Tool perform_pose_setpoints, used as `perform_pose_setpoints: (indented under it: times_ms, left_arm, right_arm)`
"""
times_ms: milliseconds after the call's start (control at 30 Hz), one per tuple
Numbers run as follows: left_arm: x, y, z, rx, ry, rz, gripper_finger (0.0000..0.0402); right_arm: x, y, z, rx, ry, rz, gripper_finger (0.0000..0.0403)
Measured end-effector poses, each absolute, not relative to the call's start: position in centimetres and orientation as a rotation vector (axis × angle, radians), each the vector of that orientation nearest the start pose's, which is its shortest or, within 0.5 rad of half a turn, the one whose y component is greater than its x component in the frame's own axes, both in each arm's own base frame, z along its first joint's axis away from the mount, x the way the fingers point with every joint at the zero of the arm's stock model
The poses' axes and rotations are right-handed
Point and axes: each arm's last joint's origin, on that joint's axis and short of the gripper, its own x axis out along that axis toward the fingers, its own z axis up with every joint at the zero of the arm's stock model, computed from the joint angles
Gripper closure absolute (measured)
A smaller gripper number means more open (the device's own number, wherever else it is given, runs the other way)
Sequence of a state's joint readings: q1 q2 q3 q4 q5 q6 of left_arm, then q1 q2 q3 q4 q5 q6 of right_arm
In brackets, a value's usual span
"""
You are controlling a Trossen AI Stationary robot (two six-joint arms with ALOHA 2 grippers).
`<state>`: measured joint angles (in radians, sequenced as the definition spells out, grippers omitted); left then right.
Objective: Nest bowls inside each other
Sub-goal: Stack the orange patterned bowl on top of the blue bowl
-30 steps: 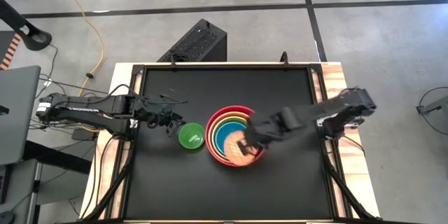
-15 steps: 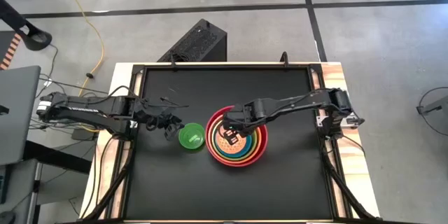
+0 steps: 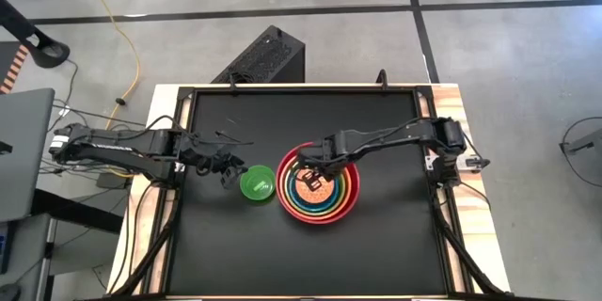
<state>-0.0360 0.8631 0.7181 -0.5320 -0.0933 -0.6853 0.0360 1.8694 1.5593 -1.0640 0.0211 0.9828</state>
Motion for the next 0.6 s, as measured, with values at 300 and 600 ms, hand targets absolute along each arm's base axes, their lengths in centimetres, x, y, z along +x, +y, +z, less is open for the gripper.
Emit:
perform_pose_setpoints:
  times_ms: [300, 600]
  left_arm:
    - [17.47, -0.35, 26.76, -0.613, 0.626, 0.290, 0.0257]
    - [17.47, -0.30, 26.77, -0.614, 0.618, 0.307, 0.0257]
  right_arm:
    - [36.62, 1.64, 23.15, 0.793, 1.254, -0.670, 0.0398]
    - [36.72, 1.65, 23.22, 0.804, 1.239, -0.671, 0.0300]
